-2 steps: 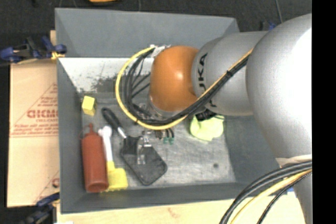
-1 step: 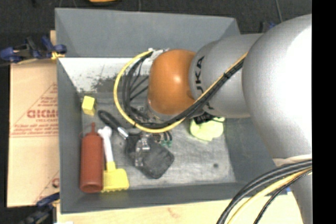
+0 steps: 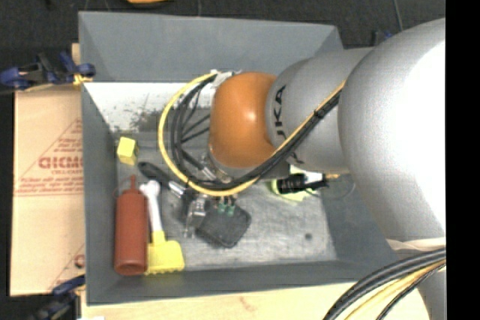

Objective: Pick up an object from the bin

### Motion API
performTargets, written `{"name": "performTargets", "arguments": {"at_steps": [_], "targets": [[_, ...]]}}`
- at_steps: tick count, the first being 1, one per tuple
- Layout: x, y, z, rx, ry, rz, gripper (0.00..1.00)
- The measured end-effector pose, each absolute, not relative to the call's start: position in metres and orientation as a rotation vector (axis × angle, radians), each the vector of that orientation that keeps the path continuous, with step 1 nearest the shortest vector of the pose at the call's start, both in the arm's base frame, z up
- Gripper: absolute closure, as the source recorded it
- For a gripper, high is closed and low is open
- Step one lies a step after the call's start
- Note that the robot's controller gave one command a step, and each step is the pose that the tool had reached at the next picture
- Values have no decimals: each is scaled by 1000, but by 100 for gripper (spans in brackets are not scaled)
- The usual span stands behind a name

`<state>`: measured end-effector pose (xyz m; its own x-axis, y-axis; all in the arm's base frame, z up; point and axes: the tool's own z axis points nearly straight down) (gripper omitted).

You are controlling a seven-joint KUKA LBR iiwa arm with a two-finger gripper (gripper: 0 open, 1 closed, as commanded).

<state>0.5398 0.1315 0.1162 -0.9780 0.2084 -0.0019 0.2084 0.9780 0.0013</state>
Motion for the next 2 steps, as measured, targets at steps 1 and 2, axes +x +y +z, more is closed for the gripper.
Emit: {"name": "performTargets", "arguments": {"at_steps": [1,2], "targets": [[549,114,89,358,3116,1,0],[553,119,77,-69,3125,1,100]]}}
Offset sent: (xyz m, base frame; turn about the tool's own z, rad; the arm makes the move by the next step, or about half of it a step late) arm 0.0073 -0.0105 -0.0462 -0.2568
